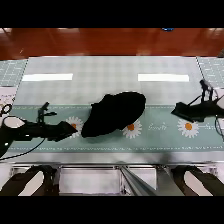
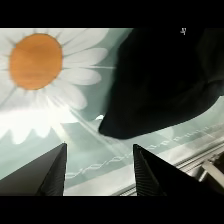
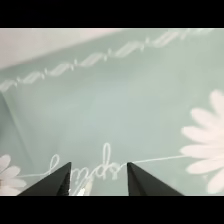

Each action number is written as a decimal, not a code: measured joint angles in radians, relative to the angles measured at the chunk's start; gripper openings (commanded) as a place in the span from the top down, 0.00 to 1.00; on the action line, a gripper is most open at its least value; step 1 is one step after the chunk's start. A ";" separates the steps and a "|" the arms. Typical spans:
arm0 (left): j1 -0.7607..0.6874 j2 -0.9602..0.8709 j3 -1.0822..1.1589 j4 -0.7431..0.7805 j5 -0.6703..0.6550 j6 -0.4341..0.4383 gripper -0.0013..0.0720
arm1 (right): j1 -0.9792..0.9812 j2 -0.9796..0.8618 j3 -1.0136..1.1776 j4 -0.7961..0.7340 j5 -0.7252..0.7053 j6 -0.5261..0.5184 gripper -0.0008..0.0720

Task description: Fold the shirts.

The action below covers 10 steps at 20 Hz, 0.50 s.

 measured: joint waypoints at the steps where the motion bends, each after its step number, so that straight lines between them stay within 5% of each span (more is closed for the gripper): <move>1: -0.036 -0.028 -0.003 -0.039 0.031 0.000 0.29 | -0.016 0.004 -0.033 0.051 -0.010 -0.036 0.43; 7: -0.265 -0.171 -0.003 -0.209 0.203 0.002 0.35 | -0.051 0.013 -0.103 0.209 -0.055 -0.147 0.43; 8: -0.290 -0.187 0.000 -0.232 0.227 0.003 0.75 | -0.053 0.013 -0.106 0.226 -0.059 -0.157 0.43; 9: -0.311 -0.201 0.005 -0.236 0.259 0.004 0.96 | -0.055 0.013 -0.108 0.237 -0.063 -0.165 0.43; 10: -0.325 -0.210 0.013 -0.238 0.276 0.016 0.96 | -0.055 0.005 -0.110 0.248 -0.069 -0.169 0.43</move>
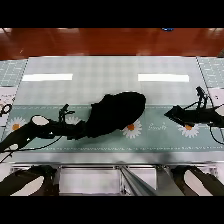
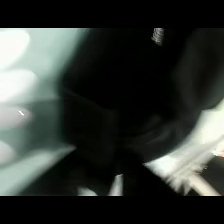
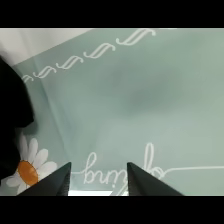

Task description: Fold the shirts.

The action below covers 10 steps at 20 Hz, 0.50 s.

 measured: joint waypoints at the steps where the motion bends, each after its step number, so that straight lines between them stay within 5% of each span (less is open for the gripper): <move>1: -0.009 -0.006 0.014 -0.021 0.015 0.015 0.96 | 0.000 -0.014 -0.001 0.013 -0.005 -0.005 0.43; 10: 0.031 -0.023 0.147 -0.044 -0.034 0.077 0.96 | 0.079 -0.327 0.031 0.360 -0.010 -0.217 0.43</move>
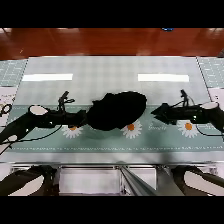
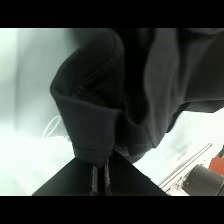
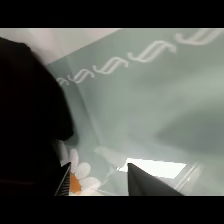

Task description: Fold the shirts.

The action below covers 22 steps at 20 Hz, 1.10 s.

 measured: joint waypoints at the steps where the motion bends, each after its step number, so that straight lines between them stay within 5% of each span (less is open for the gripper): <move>1: 0.007 0.000 0.008 -0.001 -0.005 0.004 0.96 | 0.032 -0.037 0.019 0.019 -0.006 -0.010 0.43; 6: 0.026 -0.001 0.024 -0.003 -0.038 0.011 0.96 | 0.178 -0.193 0.158 0.052 -0.014 0.002 0.46; 9: 0.029 -0.001 0.026 -0.002 -0.049 0.013 0.96 | 0.235 -0.251 0.233 0.003 -0.034 0.032 0.95; 15: 0.163 0.011 0.129 0.071 -0.187 0.048 0.96 | 0.226 -0.250 0.422 -0.120 0.074 0.076 0.95; 22: 0.374 0.144 0.569 0.109 -0.327 0.011 0.96 | 0.161 -0.068 0.854 -0.337 0.240 0.181 0.96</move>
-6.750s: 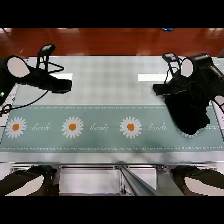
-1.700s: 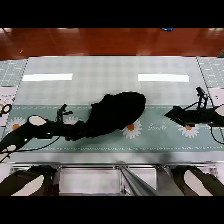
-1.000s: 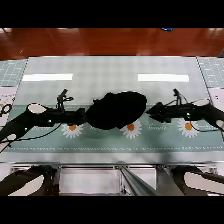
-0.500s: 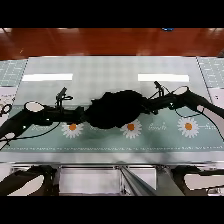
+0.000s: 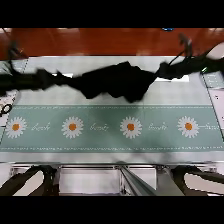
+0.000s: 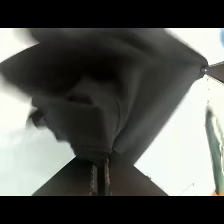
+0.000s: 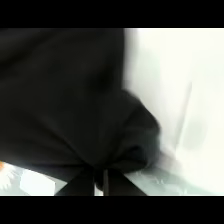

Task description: Fold the shirts.

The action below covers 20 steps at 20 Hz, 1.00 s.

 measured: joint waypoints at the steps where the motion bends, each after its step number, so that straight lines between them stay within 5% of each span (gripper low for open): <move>1: 0.010 0.016 0.080 0.000 0.003 -0.011 0.96 | -0.003 0.029 0.069 -0.018 0.027 0.007 0.96; 9: 0.063 0.127 0.588 0.050 0.005 -0.084 0.96 | -0.010 0.374 0.374 -0.127 0.127 0.016 0.96; 14: 0.077 0.281 0.666 0.083 -0.005 -0.098 0.96 | -0.011 0.598 0.403 -0.177 0.146 0.013 0.95; 20: 0.080 0.409 0.674 0.099 -0.198 -0.148 0.96 | -0.011 0.706 0.395 -0.162 0.251 0.027 0.95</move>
